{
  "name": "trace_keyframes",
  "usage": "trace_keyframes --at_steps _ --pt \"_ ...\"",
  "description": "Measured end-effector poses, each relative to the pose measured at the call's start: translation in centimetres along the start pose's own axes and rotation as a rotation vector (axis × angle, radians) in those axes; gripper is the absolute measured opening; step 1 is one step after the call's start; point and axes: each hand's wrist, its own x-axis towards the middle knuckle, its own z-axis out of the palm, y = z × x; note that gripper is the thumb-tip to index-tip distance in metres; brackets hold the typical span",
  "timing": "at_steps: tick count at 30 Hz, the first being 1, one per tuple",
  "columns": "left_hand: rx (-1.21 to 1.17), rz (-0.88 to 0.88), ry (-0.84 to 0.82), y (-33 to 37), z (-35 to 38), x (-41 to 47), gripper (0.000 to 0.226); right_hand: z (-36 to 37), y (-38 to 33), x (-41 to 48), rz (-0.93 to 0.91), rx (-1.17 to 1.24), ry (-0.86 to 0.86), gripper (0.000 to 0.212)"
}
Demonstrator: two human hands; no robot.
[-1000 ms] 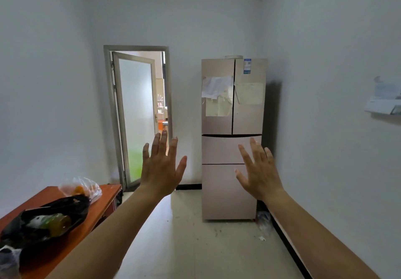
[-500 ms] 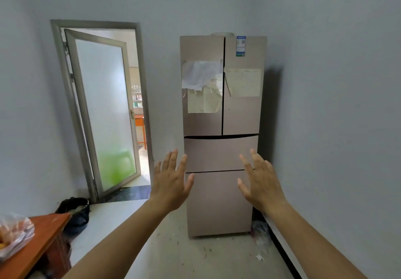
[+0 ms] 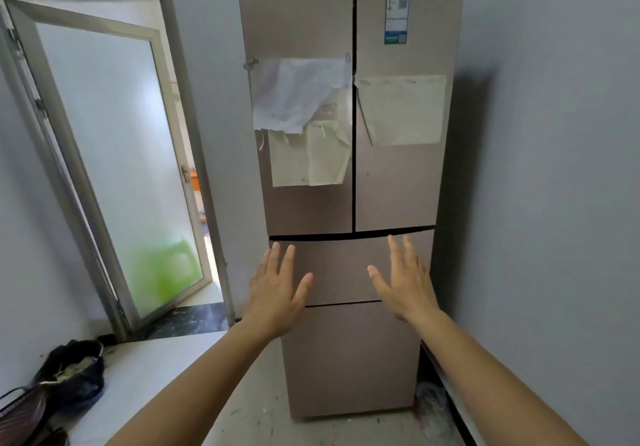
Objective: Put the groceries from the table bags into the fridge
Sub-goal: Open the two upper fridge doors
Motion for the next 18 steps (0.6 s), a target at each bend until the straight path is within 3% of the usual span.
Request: trace_keyframes --at_steps 8,12,18 --pt "-0.646 -0.188 -0.189 -4.0 11.4 17.7 0.076 10.2 4.0 14.9 0.204 0.322 -0.221 0.077" --pt "-1.033 -0.468 -0.336 -4.9 16.4 26.4 0.078 14.4 5.8 22.5 0.407 0.495 -0.205 0.071" --pt "-1.362 -0.716 -0.421 -4.9 22.5 34.7 0.08 20.1 7.5 30.7 0.733 0.902 -0.137 0.066"
